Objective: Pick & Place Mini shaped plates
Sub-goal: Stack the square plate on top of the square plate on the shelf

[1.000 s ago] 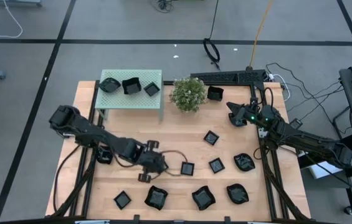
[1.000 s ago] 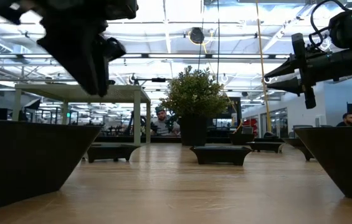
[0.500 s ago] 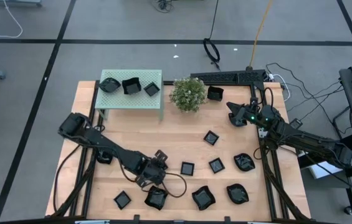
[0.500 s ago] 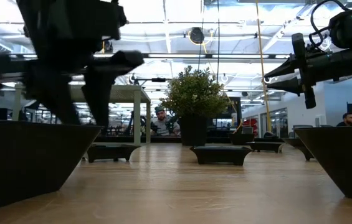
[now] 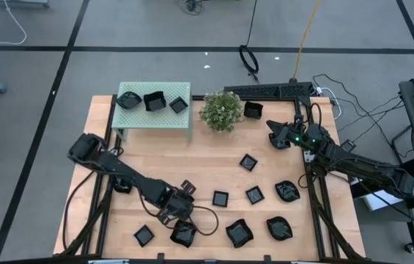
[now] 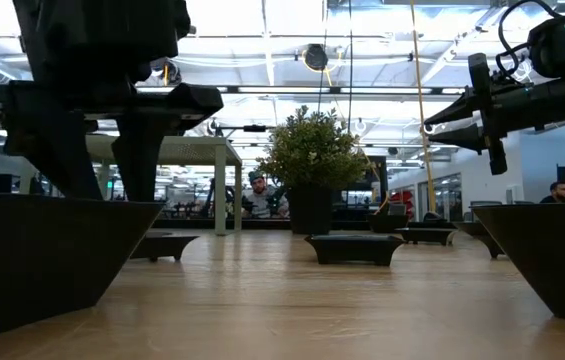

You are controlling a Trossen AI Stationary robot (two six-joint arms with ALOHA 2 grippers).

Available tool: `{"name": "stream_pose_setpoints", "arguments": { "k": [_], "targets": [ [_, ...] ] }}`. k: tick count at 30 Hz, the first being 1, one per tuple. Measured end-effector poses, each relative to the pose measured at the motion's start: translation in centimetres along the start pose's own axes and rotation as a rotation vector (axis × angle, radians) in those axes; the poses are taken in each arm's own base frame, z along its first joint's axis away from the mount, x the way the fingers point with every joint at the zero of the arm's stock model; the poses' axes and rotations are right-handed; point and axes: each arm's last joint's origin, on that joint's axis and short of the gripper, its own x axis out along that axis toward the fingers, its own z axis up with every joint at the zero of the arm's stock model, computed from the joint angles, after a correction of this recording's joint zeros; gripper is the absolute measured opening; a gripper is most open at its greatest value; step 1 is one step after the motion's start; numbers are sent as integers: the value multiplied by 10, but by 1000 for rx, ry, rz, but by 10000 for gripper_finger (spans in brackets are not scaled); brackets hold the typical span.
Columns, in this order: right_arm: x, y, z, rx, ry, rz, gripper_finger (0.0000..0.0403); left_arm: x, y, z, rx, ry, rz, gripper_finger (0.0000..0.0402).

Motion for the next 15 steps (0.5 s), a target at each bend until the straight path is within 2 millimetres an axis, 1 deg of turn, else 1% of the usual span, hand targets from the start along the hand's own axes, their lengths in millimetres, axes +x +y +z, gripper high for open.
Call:
{"name": "stream_pose_setpoints", "arguments": {
  "k": [8,15],
  "targets": [
    [0,0,0,0,0,0,123,-3,-16,5,-10,-21,-18,120],
    [0,0,0,0,0,1,123,-3,-16,5,-11,-7,16,120]
  ]
}}
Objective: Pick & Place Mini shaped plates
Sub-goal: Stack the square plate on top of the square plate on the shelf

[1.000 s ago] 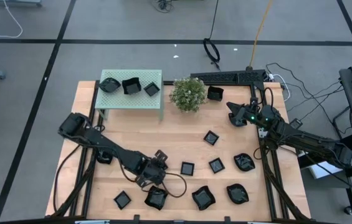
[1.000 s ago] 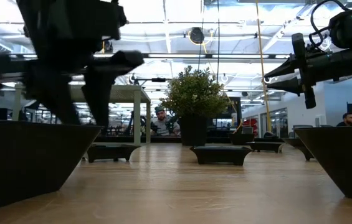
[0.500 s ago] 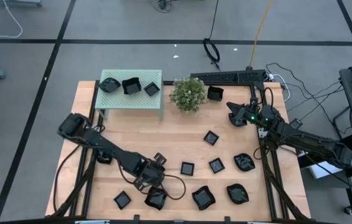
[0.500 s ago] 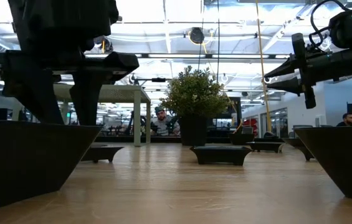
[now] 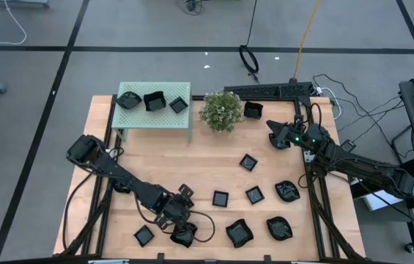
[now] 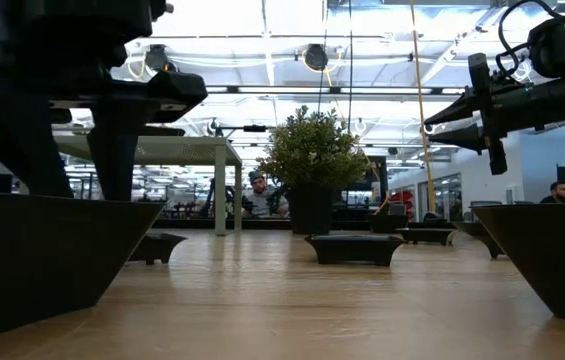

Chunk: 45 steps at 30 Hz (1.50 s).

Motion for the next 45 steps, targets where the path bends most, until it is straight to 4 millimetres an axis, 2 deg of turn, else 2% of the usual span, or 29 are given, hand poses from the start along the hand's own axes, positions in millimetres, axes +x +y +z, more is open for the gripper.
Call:
{"name": "stream_pose_setpoints", "arguments": {
  "k": [7,13,17,23,27,30,36,42,45],
  "targets": [
    [0,0,0,0,0,0,123,-16,4,3,-6,-28,38,120],
    [0,0,0,0,0,0,123,-20,-4,1,-43,-24,-49,120],
    [0,0,0,0,0,1,123,-9,-7,-3,-33,11,-47,120],
    [0,0,0,0,1,-2,123,14,0,-12,-45,108,-22,120],
    [0,0,0,0,1,-1,123,16,4,-12,-68,100,-26,118],
    [0,0,0,0,0,0,123,16,4,-12,-66,98,-32,98],
    [0,0,0,0,0,0,123,17,7,-12,-134,105,-3,13],
    [0,0,0,0,0,0,123,11,11,-9,-207,87,58,10],
    [0,0,0,0,0,-1,123,-4,16,-1,-216,33,73,5]
  ]
}}
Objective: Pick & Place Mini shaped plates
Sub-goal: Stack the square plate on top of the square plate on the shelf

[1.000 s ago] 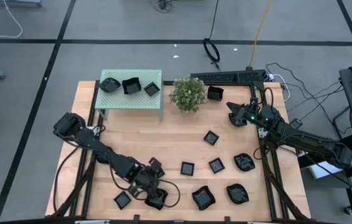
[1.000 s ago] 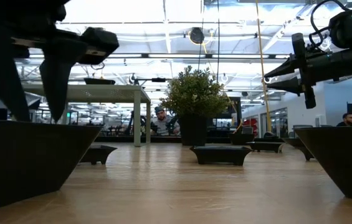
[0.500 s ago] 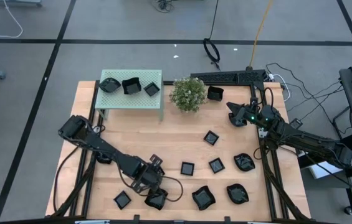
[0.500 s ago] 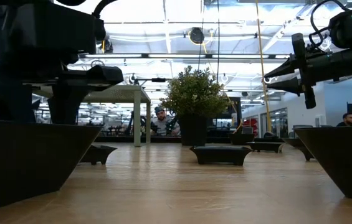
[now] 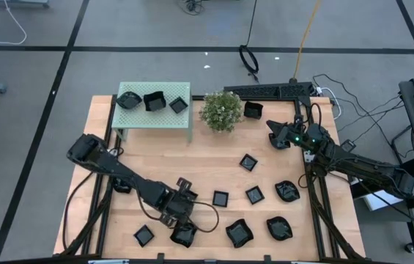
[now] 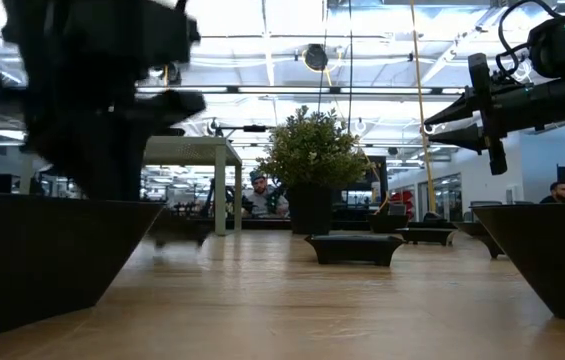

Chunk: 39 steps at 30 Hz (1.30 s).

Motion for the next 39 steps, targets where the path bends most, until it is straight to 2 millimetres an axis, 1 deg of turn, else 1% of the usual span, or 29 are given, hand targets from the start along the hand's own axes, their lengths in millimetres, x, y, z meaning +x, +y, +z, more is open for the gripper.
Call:
{"name": "stream_pose_setpoints", "arguments": {
  "k": [5,8,10,14,18,21,24,28,32,35,39],
  "targets": [
    [0,0,0,-1,3,-3,123,-31,13,17,-40,-129,81,8],
    [0,0,0,-1,2,-2,123,-53,23,24,-78,-225,168,5],
    [0,0,0,0,1,-1,123,-64,31,27,-125,-286,243,10],
    [0,0,0,0,0,-1,123,-84,49,27,-230,-360,411,11],
    [0,0,0,0,0,1,123,-104,69,21,-365,-411,538,5],
    [0,0,0,0,0,0,123,-117,85,15,-442,-426,630,12],
    [0,0,0,0,1,-1,123,-128,102,7,-487,-422,700,6],
    [0,0,0,0,-1,1,123,-134,130,-6,-549,-390,757,8],
    [0,0,0,0,-1,1,123,-131,163,-22,-631,-329,823,8],
    [0,0,0,0,-1,1,123,-128,189,-38,-718,-281,868,5],
    [0,0,0,0,0,1,123,-125,223,-62,-858,-241,902,13]
  ]
}}
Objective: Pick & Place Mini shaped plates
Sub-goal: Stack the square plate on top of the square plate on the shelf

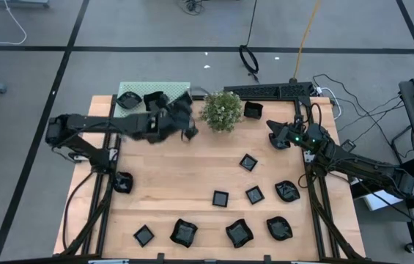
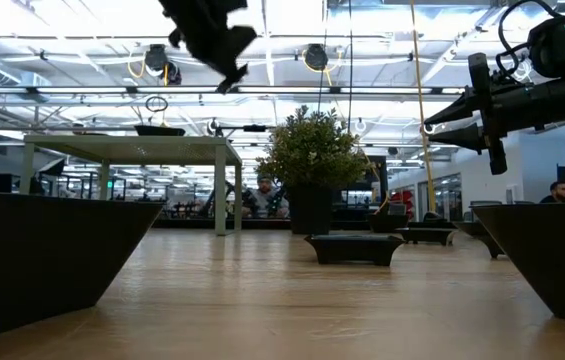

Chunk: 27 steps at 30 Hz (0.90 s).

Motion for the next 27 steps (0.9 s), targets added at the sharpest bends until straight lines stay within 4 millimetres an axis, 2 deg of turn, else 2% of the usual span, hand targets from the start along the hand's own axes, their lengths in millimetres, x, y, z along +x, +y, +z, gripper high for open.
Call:
{"name": "stream_pose_setpoints", "arguments": {
  "k": [4,9,17,27],
  "targets": [
    [0,0,0,0,0,0,123,23,22,-1,-107,50,10,6],
    [0,0,0,0,0,0,123,40,31,-6,-216,112,-37,10],
    [0,0,0,0,0,0,123,50,34,-21,-187,248,-32,6],
    [0,0,0,0,0,0,123,54,41,-28,-226,314,-20,7]
  ]
}}
